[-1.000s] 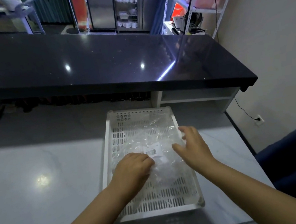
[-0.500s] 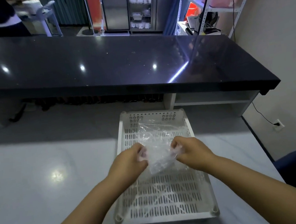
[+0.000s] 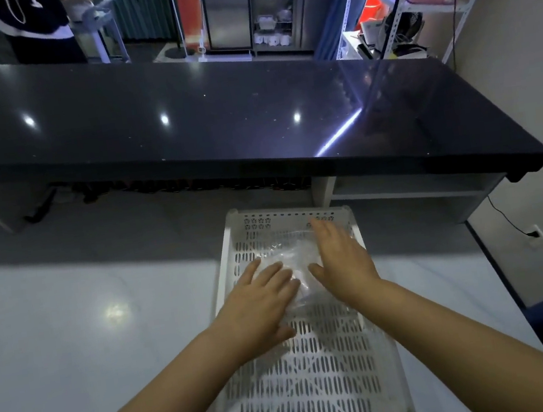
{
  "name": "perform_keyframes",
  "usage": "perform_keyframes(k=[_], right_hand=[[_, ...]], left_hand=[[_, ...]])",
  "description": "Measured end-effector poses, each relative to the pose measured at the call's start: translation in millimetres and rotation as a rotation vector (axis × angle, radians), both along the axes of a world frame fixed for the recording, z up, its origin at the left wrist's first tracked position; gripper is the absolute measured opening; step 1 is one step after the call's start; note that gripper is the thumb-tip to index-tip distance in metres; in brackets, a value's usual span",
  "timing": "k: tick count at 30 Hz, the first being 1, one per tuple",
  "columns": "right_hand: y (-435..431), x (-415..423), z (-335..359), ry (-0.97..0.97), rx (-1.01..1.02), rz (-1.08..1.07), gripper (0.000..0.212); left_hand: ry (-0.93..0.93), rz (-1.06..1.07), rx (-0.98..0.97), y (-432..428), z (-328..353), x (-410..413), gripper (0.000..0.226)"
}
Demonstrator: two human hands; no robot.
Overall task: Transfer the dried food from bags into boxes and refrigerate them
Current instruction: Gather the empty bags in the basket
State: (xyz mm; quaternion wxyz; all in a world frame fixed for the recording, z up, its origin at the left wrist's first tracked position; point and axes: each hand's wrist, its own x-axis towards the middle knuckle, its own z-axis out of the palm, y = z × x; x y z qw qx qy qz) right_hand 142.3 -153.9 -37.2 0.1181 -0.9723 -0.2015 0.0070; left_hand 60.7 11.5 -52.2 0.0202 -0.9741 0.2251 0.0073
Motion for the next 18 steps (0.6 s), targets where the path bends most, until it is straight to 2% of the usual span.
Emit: perform_keyframes(k=[2,3,5,7,10,13,18], right_hand=[[-5,-3,-8,-0.231,-0.08,0.218,0.064],[-7,-3,-11,-0.263,-0.097,0.297,0.058],[-11,-2,-13,-0.119,-0.158,0.372,0.057],[-15,0,-13,0.087,-0.254,0.37,0.071],[-14,1,-15,0.185,-0.315,0.359,0.087],[-6,-1,-19,0.195,-0.287,0.277,0.076],[4,-4,-18,0.071,-0.264,0.222,0.049]], left_hand=[[0.065,0.045,-0.051,0,-1,7,0.081],[0.076,0.06,-0.072,0,-1,10,0.081],[0.105,0.079,-0.084,3,-1,16,0.077],[0.125,0.116,-0.074,3,-1,23,0.066],[0.149,0.271,-0.039,1,1,28,0.049],[0.202,0.384,-0.014,-1,0,31,0.042],[0.155,0.39,-0.029,3,1,33,0.027]])
